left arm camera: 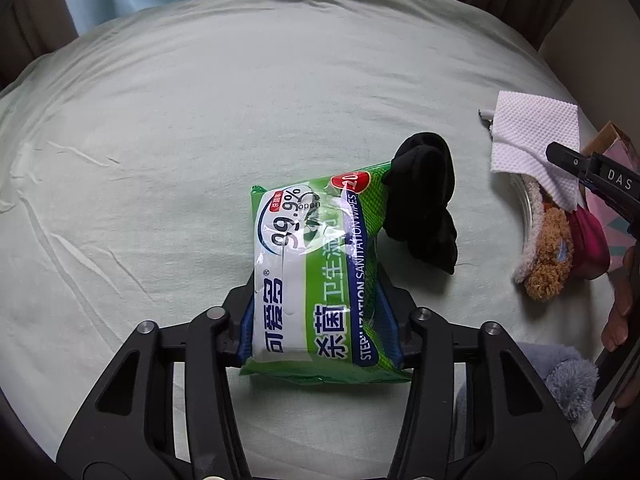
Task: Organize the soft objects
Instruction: 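Grasp the green wipes pack with the left tool while the right tool grasps the white cloth, then lift the wipes pack and white cloth and carry both toward the cardboard box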
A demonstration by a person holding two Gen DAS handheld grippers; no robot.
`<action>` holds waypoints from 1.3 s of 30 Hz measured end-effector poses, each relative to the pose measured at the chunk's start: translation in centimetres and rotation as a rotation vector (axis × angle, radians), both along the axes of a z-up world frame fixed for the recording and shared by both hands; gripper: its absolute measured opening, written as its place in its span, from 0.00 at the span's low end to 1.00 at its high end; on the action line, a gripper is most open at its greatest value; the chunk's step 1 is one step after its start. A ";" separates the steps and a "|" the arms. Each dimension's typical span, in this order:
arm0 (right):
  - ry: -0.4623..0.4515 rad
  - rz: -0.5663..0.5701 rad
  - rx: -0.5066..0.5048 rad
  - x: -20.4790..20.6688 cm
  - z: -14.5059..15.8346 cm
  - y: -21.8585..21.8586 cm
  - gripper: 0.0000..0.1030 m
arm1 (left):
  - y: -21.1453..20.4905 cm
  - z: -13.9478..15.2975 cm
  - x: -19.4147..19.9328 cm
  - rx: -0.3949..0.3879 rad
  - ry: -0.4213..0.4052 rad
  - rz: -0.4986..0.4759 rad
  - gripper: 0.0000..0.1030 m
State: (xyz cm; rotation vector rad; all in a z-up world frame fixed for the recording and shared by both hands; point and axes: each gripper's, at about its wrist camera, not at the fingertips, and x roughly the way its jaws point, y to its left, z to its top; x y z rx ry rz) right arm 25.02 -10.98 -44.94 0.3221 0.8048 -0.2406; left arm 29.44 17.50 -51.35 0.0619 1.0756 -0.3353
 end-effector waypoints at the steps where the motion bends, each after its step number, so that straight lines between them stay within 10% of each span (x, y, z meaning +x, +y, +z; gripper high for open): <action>1: -0.006 0.006 0.001 0.1 0.2 0.3 0.14 | 0.1 0.1 0.1 -0.007 0.002 0.000 0.38; 27: -0.122 0.018 0.131 -0.4 6.3 -1.5 0.04 | 2.1 9.2 -0.7 -0.052 -0.131 0.043 0.34; 39: -0.179 -0.015 0.116 -5.1 16.2 -5.1 0.04 | -1.2 20.4 -2.4 -0.066 -0.200 0.009 0.34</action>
